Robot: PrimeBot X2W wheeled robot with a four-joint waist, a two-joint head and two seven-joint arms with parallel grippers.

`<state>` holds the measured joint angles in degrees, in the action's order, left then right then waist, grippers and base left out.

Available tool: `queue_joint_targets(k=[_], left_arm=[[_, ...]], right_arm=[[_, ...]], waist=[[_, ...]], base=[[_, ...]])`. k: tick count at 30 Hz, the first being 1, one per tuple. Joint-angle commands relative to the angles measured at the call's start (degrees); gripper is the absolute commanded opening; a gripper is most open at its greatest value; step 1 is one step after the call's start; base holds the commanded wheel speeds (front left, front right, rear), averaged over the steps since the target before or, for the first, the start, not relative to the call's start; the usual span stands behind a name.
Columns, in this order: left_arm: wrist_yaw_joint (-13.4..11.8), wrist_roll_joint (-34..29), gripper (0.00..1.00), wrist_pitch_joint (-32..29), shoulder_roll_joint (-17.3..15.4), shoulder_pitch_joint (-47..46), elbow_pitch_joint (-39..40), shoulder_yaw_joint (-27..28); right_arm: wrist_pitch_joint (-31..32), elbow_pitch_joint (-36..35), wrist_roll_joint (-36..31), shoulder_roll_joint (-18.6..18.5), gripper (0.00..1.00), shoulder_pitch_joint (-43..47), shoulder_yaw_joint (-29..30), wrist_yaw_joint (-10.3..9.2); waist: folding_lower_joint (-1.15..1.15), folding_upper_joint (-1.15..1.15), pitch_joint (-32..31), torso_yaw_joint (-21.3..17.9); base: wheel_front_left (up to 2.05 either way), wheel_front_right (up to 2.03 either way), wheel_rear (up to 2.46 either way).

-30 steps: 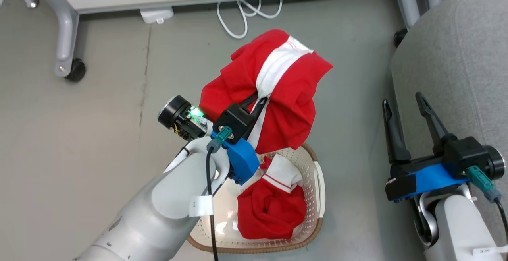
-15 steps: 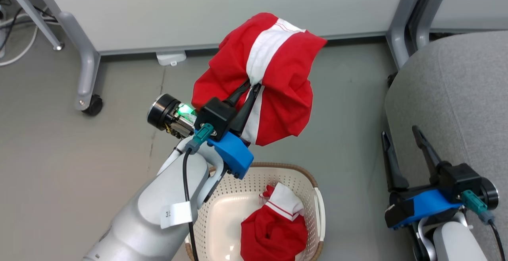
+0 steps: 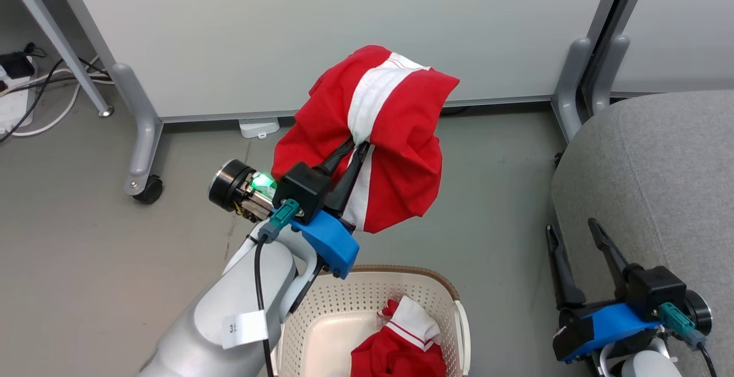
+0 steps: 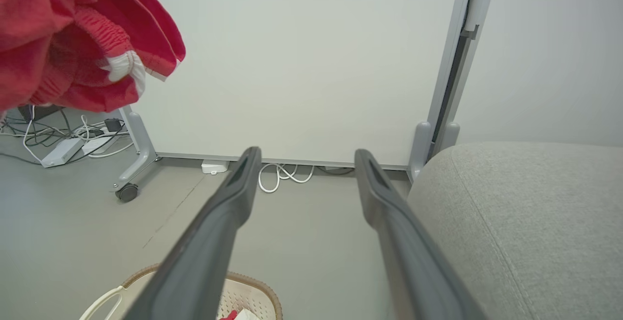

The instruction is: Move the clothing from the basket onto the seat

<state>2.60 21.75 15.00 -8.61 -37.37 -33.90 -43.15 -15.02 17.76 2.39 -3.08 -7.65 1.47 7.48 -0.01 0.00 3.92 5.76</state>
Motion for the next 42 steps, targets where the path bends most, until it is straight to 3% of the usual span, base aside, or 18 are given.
queue_joint_targets(k=[1,13,34,42], left_arm=[[0.21,-0.16,0.00,0.28,-0.26,1.00,0.15,0.46],[0.41,-0.61,0.00,0.28,-0.24,1.74,0.00,0.84],[0.77,-1.58,0.00,0.28,0.67,0.16,0.43,1.07],[0.88,-2.18,0.00,0.28,1.18,-0.30,0.60,1.10]], right_arm=[[-0.24,0.18,0.32,0.18,1.00,1.24,-0.20,0.02],[-0.24,0.50,2.86,0.23,1.00,1.43,-3.36,0.03],[-0.24,0.01,7.41,0.16,1.00,-4.64,-22.30,0.03],[-0.24,0.05,9.00,0.14,1.00,-9.12,-25.37,0.02]], waist=[[0.01,0.00,-0.41,0.09],[0.01,0.00,-1.27,0.35],[0.01,0.00,1.02,1.37],[0.01,0.00,2.20,2.24]], base=[[0.00,0.00,0.00],[0.00,0.00,0.00],[0.00,0.00,0.00],[0.00,0.00,0.00]])
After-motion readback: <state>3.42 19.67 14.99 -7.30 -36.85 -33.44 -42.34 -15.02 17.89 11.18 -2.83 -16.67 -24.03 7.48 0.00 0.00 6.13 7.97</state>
